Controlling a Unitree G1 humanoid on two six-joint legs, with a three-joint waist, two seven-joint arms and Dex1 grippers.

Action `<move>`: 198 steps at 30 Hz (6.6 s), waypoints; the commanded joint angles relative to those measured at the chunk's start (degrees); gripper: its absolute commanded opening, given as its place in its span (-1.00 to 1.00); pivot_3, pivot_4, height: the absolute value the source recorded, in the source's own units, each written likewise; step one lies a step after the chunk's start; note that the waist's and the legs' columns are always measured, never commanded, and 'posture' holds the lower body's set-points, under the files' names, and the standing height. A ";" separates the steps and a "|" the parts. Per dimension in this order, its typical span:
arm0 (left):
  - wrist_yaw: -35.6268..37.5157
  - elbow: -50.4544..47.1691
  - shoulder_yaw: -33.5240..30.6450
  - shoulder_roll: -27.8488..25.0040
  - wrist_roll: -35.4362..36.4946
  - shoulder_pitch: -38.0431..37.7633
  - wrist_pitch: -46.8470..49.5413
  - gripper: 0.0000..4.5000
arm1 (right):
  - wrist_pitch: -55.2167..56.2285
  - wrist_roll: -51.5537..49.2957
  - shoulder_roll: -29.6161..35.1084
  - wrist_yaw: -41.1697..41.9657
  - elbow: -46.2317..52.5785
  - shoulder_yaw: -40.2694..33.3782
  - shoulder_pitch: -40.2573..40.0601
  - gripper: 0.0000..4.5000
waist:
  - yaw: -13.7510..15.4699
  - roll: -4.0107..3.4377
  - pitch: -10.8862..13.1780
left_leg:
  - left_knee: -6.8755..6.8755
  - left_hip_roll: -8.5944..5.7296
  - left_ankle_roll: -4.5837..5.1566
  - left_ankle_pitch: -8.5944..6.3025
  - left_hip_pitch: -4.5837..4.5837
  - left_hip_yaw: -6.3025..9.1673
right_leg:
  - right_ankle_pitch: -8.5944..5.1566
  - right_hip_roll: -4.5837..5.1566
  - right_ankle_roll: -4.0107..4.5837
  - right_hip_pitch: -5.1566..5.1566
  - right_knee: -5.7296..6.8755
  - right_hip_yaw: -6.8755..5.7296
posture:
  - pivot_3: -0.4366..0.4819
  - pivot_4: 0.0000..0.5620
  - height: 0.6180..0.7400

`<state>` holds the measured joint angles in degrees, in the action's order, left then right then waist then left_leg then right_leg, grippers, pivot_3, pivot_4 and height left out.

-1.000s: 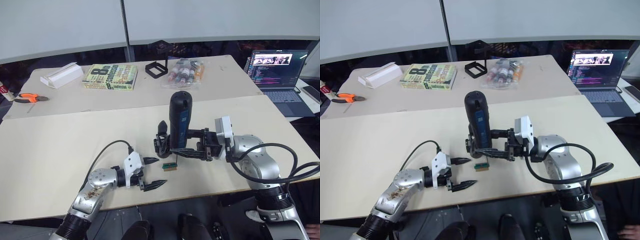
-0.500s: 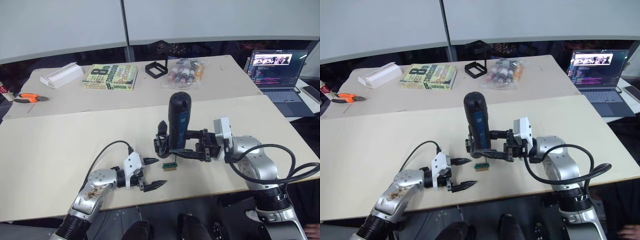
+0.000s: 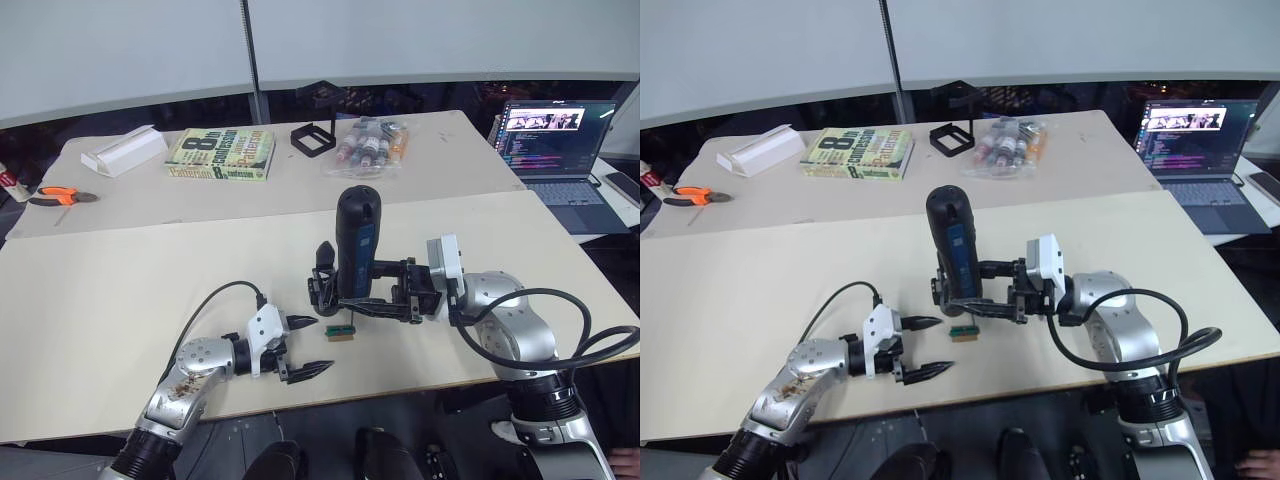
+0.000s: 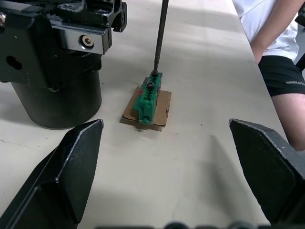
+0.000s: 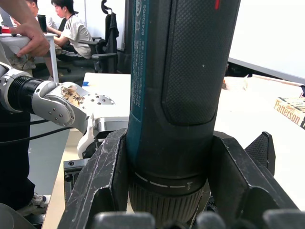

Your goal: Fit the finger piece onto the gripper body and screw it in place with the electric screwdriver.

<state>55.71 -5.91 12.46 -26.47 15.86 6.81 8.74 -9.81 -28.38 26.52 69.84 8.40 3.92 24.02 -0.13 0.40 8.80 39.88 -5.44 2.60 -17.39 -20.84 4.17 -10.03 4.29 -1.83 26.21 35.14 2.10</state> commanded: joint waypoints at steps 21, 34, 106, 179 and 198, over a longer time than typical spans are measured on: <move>0.07 -1.33 -0.10 0.05 0.19 0.21 -0.52 1.00 | -0.25 -0.96 0.69 -0.12 0.88 0.72 -0.05 -0.14 | 0.02 0.00 0.00 | 0.00 0.00 0.00 0.00 0.00 0.00 | 0.00 0.00 0.00 0.00 0.00 0.00 | -0.05 -0.47 1.00; -0.13 -2.39 -2.24 0.05 1.63 0.22 -1.58 1.00 | -1.57 -3.67 1.39 -0.55 2.89 -1.21 1.06 -0.14 | 0.02 0.00 0.00 | 0.00 0.00 0.00 0.00 0.00 0.00 | 0.00 0.00 0.00 0.00 0.00 0.00 | -0.05 -0.47 1.00; -11.95 -11.76 -8.24 2.42 3.58 -6.10 -0.59 1.00 | -13.36 -5.74 -4.83 1.08 -9.65 0.69 26.26 -0.14 | -0.57 0.00 0.00 | 0.00 0.00 0.03 -0.02 -0.20 -0.02 | 0.01 0.03 0.01 0.18 -0.03 0.00 | -0.05 -0.47 1.00; -10.83 -10.71 -7.55 2.61 3.40 -6.62 -1.86 1.00 | -16.06 -5.92 -3.86 1.49 -8.84 0.30 26.45 -0.14 | -0.57 0.00 0.00 | 0.00 0.00 0.03 -0.02 -0.20 -0.02 | 0.01 0.03 0.01 0.18 -0.03 0.00 | -0.05 -0.47 1.00; -11.56 -11.42 -7.25 3.04 3.28 -7.19 -1.65 1.00 | -16.04 -5.54 -4.65 0.96 -9.41 0.59 26.64 -0.14 | -0.57 0.00 0.00 | -0.01 0.00 0.03 -0.02 -0.20 -0.02 | 0.01 0.03 0.01 0.18 -0.03 0.00 | -0.05 -0.47 1.00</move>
<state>44.34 -15.91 5.19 -23.59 19.13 -0.21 8.36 -26.39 -32.70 22.20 70.82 -2.76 5.95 48.38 -0.70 0.40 8.80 39.88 -5.44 2.63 -17.41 -21.04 4.15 -10.02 4.31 -1.82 26.39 35.11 2.10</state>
